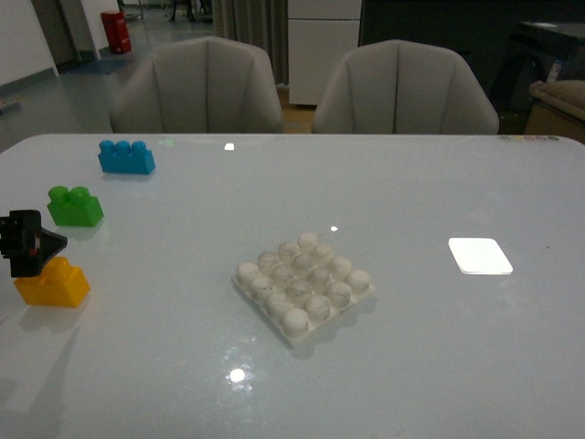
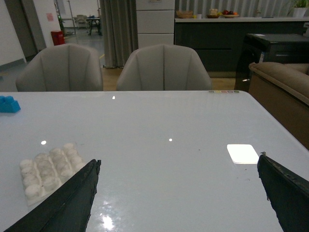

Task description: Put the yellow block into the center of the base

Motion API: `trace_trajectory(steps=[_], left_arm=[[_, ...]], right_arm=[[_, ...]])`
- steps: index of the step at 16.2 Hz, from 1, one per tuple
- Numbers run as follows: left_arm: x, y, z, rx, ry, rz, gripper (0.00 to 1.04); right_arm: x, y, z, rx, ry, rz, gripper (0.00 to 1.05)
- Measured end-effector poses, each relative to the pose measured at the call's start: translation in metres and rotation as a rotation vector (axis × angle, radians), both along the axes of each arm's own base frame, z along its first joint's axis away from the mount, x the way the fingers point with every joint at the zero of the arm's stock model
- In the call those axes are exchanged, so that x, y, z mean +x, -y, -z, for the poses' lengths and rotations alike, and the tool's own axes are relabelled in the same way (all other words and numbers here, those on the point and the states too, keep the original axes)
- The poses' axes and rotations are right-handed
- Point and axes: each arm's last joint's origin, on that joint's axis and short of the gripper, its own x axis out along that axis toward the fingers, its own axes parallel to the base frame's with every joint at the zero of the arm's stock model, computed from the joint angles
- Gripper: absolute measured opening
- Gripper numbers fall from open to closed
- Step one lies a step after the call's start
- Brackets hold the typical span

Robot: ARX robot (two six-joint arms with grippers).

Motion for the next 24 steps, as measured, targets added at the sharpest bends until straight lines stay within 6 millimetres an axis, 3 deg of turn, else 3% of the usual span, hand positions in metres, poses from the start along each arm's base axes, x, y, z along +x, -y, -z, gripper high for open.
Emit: trace_trajectory(steps=[9,11,16,18,19,24], left_arm=[[0.005,-0.003,0.023,-0.022,-0.025,0.002,0.98],[0.004,-0.003,0.043,-0.041,-0.07,-0.015,0.98],[0.011,-0.002,0.052,-0.07,-0.062,-0.047,0.98],[0.012,0.002,0.055,-0.085,-0.063,-0.048,0.73],[0.013,0.003,0.055,-0.087,-0.06,-0.047,0.68],[0.008,0.01,0.049,-0.104,-0.062,-0.044,0.67]], right_arm=[[0.0,0.0,0.0,0.0,0.0,0.0,0.98],[0.0,0.0,0.0,0.0,0.0,0.0,0.98],[0.0,0.0,0.0,0.0,0.0,0.0,0.98],[0.0,0.0,0.0,0.0,0.0,0.0,0.98],[0.0,0.0,0.0,0.0,0.0,0.0,0.98],[0.0,0.0,0.0,0.0,0.0,0.0,0.98]])
